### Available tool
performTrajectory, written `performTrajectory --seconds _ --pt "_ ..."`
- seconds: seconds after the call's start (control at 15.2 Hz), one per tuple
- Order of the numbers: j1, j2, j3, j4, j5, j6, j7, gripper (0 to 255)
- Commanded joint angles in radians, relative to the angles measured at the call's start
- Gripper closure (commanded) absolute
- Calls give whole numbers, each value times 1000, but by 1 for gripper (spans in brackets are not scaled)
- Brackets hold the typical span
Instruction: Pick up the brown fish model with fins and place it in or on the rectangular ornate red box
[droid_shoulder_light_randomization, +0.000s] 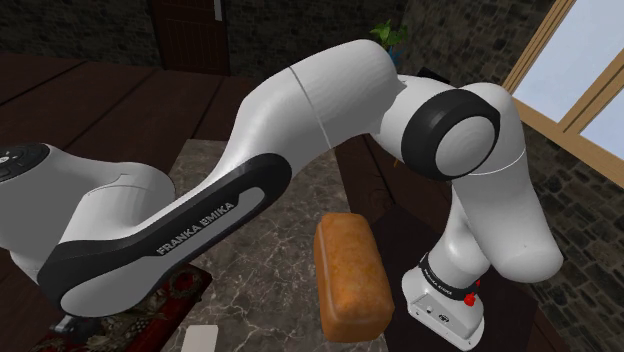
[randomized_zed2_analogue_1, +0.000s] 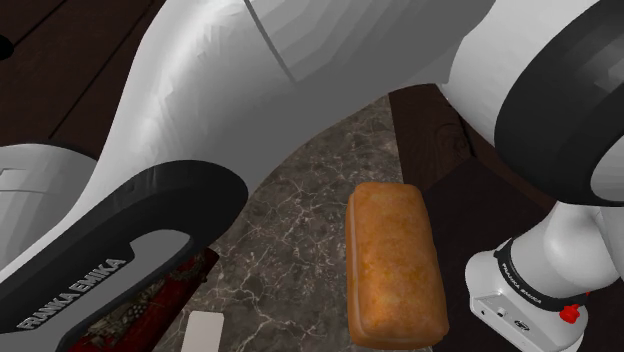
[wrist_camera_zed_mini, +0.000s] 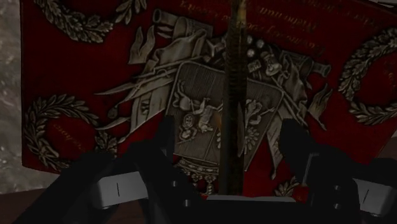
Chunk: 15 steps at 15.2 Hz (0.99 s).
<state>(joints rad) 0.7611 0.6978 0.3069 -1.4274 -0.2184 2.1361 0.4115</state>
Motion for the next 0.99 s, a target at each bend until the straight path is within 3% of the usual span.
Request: performTrajectory --seconds 0.0,0.2,0.46,0.92 --pt "0 0 0 0 0 0 0 0" --pt "0 1 0 0 0 0 0 0" --pt "-7 -59 13 32 18 -90 -11 0" --pt "-7 -59 13 32 18 -90 -11 0"
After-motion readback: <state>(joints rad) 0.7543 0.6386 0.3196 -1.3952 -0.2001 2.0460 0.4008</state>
